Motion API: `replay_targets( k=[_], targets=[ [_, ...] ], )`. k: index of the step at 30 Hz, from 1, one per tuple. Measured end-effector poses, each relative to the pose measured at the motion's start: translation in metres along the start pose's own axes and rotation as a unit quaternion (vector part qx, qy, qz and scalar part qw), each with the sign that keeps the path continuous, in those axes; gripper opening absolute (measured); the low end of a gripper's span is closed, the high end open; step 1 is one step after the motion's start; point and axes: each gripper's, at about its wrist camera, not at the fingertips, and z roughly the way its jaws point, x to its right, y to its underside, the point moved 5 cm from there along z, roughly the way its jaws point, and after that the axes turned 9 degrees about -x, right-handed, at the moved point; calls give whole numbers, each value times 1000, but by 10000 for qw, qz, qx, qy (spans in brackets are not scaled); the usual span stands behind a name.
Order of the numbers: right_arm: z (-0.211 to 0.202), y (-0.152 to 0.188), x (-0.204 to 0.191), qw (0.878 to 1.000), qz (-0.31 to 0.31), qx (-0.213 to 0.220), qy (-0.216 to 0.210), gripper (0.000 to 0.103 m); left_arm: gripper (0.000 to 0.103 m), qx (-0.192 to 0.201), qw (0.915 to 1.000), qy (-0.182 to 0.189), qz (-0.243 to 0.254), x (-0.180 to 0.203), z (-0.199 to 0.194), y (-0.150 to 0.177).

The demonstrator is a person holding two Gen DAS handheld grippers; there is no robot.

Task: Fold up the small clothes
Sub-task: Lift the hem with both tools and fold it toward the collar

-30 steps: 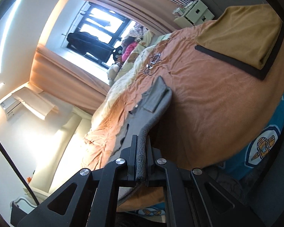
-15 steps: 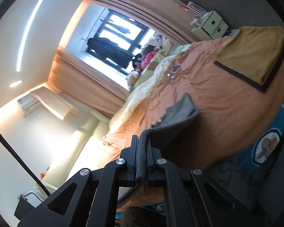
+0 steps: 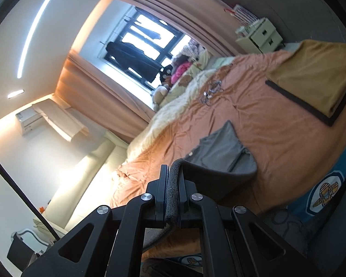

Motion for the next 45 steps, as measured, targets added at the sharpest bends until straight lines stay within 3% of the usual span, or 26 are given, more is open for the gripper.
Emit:
replay_targets(
  k=[9,20,31,45],
  targets=[
    [109,-74,19,9991,103,-225,349,2,2,-312,9984,-455,-115,-4,75,-50],
    [158,-136,-1,9975,48,-419,564,2,3,-473,9957,-796,72,17,151,-130],
    [216,-165,-3,9942,32,-697,824,2,3,-668,9924,-1025,-115,6,218,-178],
    [313,-185,32,9837,358,-1175,1315,2,3,-1124,9795,-1552,-613,-63,322,-201]
  ],
)
